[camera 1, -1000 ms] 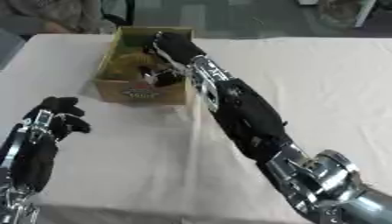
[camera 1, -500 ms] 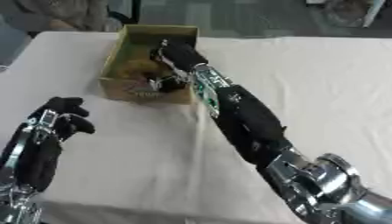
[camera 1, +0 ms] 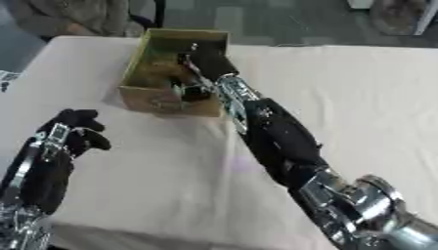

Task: Pick up objects on the table and place them in the box.

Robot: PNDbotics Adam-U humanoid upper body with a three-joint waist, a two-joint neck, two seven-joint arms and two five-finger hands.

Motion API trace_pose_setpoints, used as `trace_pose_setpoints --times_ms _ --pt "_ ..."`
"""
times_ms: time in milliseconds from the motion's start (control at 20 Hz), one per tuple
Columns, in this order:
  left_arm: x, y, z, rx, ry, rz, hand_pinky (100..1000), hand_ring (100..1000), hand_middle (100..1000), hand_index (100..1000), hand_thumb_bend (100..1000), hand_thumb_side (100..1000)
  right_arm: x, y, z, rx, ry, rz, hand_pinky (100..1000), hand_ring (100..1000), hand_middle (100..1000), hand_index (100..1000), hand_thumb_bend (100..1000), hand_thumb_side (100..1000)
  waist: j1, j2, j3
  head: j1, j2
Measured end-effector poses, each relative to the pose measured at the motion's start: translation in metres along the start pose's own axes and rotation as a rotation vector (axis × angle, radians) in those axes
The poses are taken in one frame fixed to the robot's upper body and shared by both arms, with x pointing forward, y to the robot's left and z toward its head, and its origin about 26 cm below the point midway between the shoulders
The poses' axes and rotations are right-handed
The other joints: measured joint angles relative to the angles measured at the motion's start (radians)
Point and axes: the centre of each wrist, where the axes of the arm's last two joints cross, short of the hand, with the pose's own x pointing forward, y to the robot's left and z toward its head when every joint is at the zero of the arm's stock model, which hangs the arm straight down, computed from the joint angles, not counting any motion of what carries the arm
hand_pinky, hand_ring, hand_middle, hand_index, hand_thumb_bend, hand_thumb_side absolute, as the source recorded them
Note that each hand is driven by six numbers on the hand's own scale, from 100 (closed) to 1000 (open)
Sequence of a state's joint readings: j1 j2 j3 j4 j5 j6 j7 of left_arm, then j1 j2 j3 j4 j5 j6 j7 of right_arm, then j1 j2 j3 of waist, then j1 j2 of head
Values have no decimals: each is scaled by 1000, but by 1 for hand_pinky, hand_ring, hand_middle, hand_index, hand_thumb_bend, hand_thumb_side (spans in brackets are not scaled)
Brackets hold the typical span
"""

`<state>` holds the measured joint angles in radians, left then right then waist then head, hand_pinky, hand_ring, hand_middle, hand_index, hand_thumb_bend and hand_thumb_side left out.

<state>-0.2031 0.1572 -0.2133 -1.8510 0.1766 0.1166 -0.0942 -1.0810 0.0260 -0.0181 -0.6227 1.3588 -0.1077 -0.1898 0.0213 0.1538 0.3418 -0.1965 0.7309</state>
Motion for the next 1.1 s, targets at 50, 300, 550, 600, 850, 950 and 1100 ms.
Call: trace_pose_setpoints --times_ms 50,300,550,600,850,950,1100 --pt "0 -1 -1 -5 -2 0 577 516 541 708 100 720 -2 -1 -1 -2 13 3 565 512 302 388 100 331 -2 1 7 0 -4" --pt "3 -4 -5 -34 -11 3 577 516 541 708 100 718 -17 -7 -2 -11 86 15 571 522 329 414 100 332 -11 8 43 -3 -23" --pt "8 -8 -9 -65 -26 9 577 516 541 708 100 718 -32 -13 -1 -23 159 18 581 547 374 460 100 326 -17 14 74 -11 -45" --pt "8 -9 -10 -71 -29 11 577 516 541 708 100 718 -35 -14 -1 -25 171 18 583 554 390 476 100 325 -18 15 78 -12 -49" --pt "10 -12 -12 -87 -34 15 577 517 542 708 100 719 -46 -20 -2 -39 224 20 615 603 475 623 100 372 -26 18 88 -17 -56" --pt "10 -12 -12 -91 -33 16 577 517 542 708 100 720 -51 -19 -1 -23 240 24 647 642 522 681 113 389 -29 19 88 -17 -56" --pt "10 -12 -12 -94 -34 16 577 517 542 708 100 720 -57 -20 1 37 247 18 705 721 628 764 100 385 -32 19 88 -16 -56"
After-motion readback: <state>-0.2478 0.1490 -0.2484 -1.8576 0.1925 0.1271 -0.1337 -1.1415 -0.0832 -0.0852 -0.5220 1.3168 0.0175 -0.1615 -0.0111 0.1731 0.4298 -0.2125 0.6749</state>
